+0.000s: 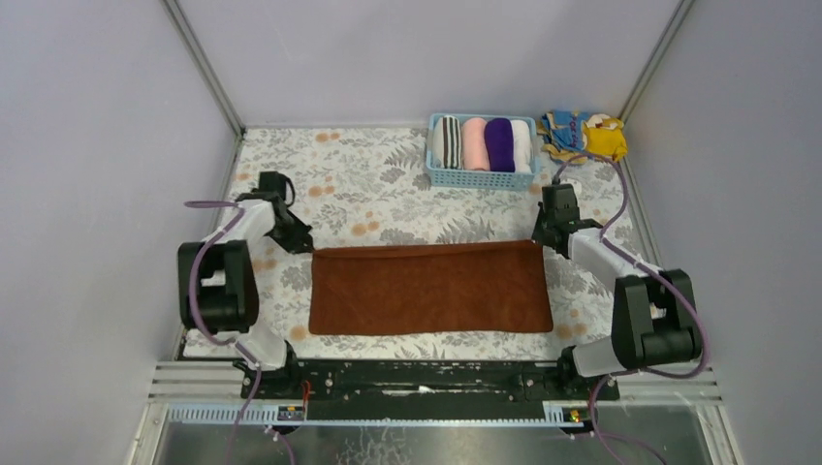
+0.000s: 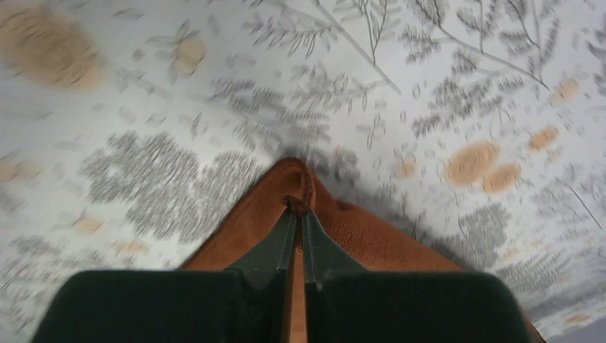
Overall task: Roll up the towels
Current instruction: Flatten out the towel at the center of the board.
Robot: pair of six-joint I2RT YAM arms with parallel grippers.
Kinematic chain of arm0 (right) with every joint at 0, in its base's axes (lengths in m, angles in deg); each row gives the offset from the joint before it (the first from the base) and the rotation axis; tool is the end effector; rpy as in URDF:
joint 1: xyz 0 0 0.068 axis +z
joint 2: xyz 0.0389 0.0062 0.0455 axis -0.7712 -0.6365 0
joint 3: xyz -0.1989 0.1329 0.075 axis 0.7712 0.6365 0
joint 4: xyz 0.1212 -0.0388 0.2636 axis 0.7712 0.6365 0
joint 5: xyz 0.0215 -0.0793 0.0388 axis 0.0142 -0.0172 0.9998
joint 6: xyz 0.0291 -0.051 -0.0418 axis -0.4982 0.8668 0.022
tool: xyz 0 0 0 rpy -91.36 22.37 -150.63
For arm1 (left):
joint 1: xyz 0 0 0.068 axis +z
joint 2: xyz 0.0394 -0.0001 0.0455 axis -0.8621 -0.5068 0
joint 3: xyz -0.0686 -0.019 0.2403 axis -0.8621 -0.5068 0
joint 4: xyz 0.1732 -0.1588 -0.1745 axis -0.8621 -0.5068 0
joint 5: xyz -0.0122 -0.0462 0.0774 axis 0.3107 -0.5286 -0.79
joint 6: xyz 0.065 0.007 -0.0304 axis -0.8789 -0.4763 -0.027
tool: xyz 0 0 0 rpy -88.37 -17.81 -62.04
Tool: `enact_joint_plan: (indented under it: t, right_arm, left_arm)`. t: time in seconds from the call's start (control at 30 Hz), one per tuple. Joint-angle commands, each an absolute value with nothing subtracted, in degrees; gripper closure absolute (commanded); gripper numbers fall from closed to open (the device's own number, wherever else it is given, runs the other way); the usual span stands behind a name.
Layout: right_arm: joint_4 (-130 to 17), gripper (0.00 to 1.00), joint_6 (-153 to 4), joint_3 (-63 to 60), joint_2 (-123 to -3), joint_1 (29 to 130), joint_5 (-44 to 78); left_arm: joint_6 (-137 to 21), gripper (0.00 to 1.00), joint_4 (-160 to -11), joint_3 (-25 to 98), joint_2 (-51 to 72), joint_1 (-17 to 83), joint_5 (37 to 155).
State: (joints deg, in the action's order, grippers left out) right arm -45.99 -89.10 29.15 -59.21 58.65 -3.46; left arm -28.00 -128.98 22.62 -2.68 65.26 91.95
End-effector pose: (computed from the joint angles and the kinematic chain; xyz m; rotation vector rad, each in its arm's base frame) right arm 0.3278 0.0335 0.1581 0.3837 2.2759 -0.0015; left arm 0.3254 0.0279 0.1406 -1.1339 2.6078 -0.2522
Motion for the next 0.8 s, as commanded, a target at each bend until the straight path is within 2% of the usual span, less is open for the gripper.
enact_joint_plan:
  t: [0.0,0.17,0.23,0.27,0.33,0.37,0.4,0.43,0.53,0.77]
  right_arm:
    - [-60.62,1.00,-89.16,24.37,-68.85,57.87,-7.54]
    - [-60.72,0.98,-87.57,17.57,-76.74,57.14,-7.91]
    - [-60.20,0.92,-87.66,15.26,-79.39,56.61,-7.75]
    - [-60.08,0.86,-87.64,14.32,-79.91,56.41,-7.65]
    - [-59.97,0.77,-87.41,12.84,-80.47,56.19,-7.10]
    - [-59.29,0.72,-87.29,11.54,-80.62,56.17,-6.66]
    - [-57.71,0.59,-87.10,10.27,-81.00,56.16,-6.16]
    - [-55.17,0.52,-87.15,8.85,-81.21,56.14,-5.61]
    - [-50.54,0.48,-87.43,8.71,-79.77,56.17,-2.94]
    - [-44.15,0.43,-90.55,17.37,-69.82,56.18,10.67]
  left_arm:
    - [-25.34,1.00,-119.52,28.37,-12.71,64.02,91.91]
    - [-24.41,0.98,-119.85,37.15,-21.11,63.47,91.55]
    - [-24.61,0.96,-120.33,40.15,-23.21,63.48,91.87]
    - [-24.73,0.95,-120.47,41.60,-23.65,63.50,92.07]
    - [-25.16,0.86,-120.67,43.77,-23.90,63.46,92.07]
    - [-25.50,0.77,-121.00,44.82,-23.98,63.50,91.90]
    - [-25.94,0.65,-122.34,45.68,-24.05,63.43,91.69]
    - [-26.43,0.55,-123.45,46.40,-23.78,63.48,91.31]
    - [-27.27,0.51,-124.48,44.15,-20.52,63.37,91.33]
    - [-29.13,0.46,-124.28,27.97,-5.40,59.60,91.42]
